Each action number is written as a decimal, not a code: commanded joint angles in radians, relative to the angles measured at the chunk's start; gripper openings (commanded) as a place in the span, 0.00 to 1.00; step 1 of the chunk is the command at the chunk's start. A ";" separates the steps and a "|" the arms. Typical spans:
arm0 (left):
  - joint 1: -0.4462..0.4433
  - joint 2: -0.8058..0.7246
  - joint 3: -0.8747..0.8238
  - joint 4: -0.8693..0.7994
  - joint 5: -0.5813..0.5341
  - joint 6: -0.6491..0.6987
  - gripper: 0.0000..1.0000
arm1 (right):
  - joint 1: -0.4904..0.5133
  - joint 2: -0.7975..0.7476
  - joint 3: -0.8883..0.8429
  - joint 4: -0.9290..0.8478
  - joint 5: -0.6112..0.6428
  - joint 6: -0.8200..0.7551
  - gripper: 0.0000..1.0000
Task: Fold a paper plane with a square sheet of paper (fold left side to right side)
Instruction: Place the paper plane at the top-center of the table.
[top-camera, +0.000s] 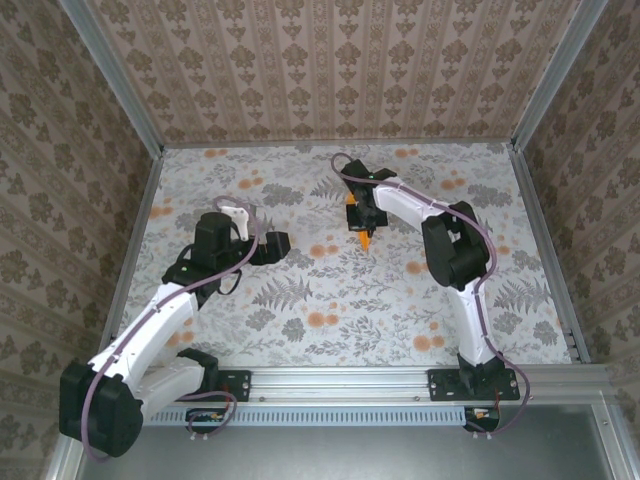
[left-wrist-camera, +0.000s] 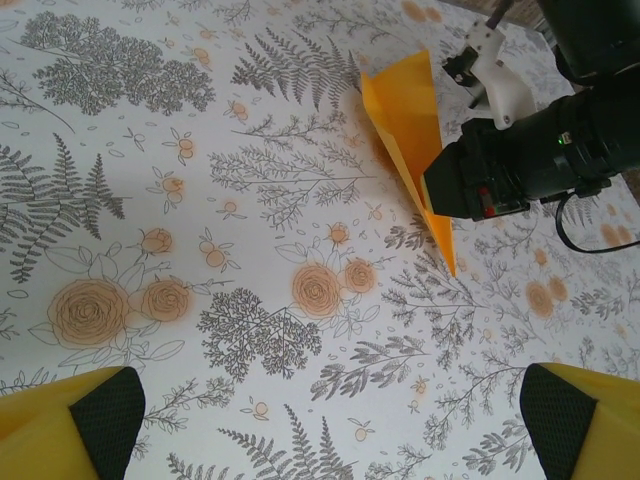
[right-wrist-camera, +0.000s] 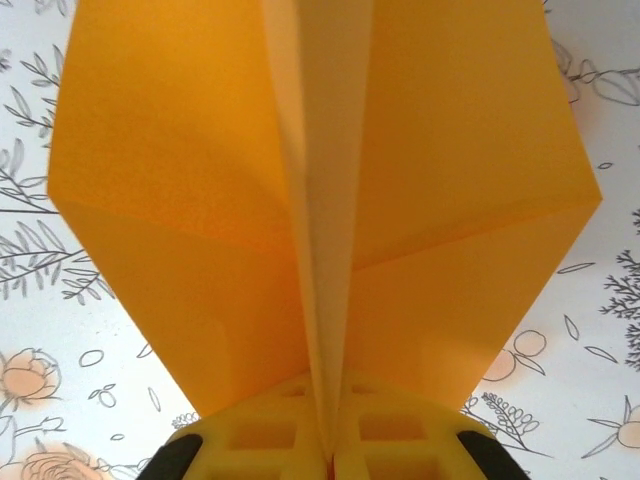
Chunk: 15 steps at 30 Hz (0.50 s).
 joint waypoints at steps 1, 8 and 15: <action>0.008 -0.012 0.003 -0.016 -0.005 0.022 1.00 | -0.001 0.031 0.029 -0.063 0.012 -0.017 0.10; 0.007 -0.013 0.010 -0.034 -0.005 0.022 1.00 | 0.001 0.046 0.016 -0.047 -0.019 -0.008 0.19; 0.011 0.003 0.029 -0.056 -0.015 0.013 1.00 | 0.003 -0.004 -0.002 -0.058 -0.004 -0.015 0.23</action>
